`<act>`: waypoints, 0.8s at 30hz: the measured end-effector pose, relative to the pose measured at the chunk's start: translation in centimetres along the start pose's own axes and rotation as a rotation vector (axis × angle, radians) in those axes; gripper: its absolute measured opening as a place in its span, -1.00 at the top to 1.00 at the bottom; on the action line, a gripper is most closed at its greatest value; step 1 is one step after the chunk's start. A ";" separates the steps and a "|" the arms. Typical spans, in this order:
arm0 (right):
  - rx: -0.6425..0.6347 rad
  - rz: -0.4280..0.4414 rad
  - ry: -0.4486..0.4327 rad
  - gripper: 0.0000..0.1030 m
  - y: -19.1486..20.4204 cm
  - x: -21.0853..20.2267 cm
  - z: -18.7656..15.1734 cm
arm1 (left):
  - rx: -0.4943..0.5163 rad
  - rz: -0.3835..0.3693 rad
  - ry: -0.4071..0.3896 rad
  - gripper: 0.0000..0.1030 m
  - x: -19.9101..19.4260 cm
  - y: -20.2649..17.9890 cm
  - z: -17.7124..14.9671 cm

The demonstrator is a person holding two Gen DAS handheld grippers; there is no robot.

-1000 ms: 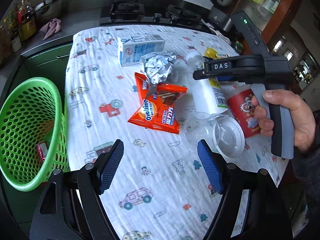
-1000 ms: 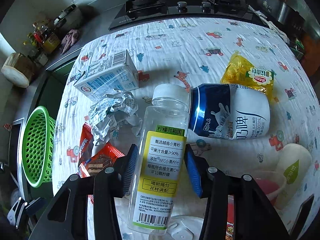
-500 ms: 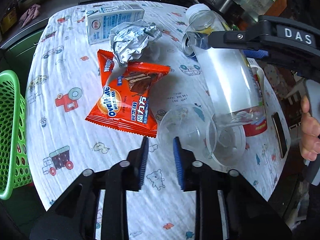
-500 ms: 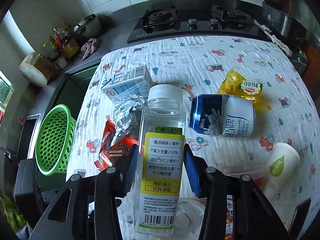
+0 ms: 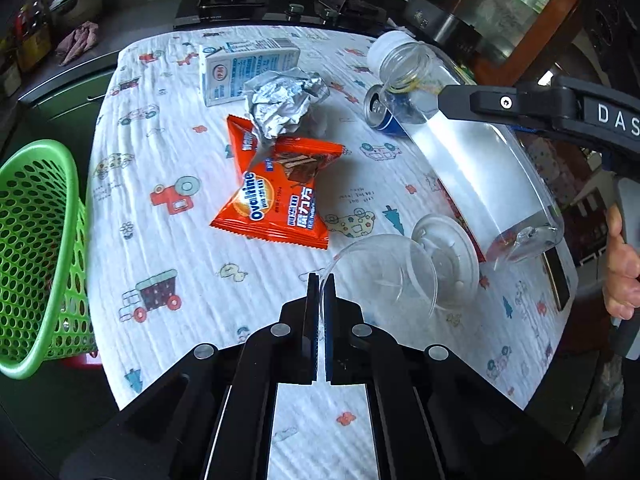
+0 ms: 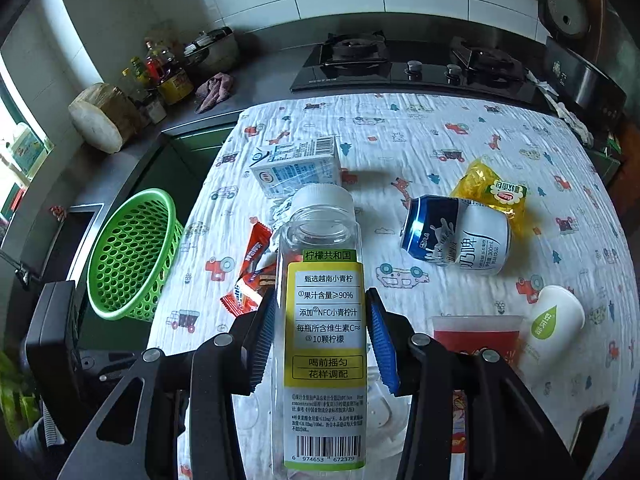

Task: Collect trash
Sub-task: 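Grasp the clear plastic cup with the left tool while right lifts the bottle, then carry the cup over the basket and release it with left while right carries the bottle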

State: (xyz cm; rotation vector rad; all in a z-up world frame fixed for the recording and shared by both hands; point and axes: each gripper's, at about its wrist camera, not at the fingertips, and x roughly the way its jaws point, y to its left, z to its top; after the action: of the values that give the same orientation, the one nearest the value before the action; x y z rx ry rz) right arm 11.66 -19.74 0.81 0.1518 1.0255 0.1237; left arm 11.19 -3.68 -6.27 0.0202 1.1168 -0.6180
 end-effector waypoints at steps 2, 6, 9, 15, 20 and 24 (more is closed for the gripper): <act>-0.021 0.008 -0.006 0.17 0.7 -0.4 0.0 | -0.015 0.009 -0.022 0.99 -1.3 0.9 -0.3; -0.064 0.035 -0.017 0.17 2.7 -0.9 0.6 | -0.060 0.047 -0.080 0.99 -4.6 3.6 -0.6; -0.097 0.062 -0.029 0.17 4.8 -1.0 1.2 | -0.096 0.100 -0.137 0.99 -7.2 6.2 -0.5; -0.164 0.117 -0.037 0.17 10.0 -0.1 2.7 | -0.196 0.244 -0.202 0.99 -10.8 13.8 0.1; -0.200 0.157 -0.030 0.17 14.2 1.6 4.0 | -0.279 0.326 -0.166 0.98 -10.6 20.3 -0.1; -0.222 0.182 -0.013 0.17 17.6 3.5 4.9 | -0.323 0.351 -0.111 0.95 -9.3 24.3 -0.6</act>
State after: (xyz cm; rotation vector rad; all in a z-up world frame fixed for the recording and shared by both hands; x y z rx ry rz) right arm 17.05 -2.21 3.61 0.0438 0.9771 0.4000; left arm 19.44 20.99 -5.64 -0.0935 1.0628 -0.1205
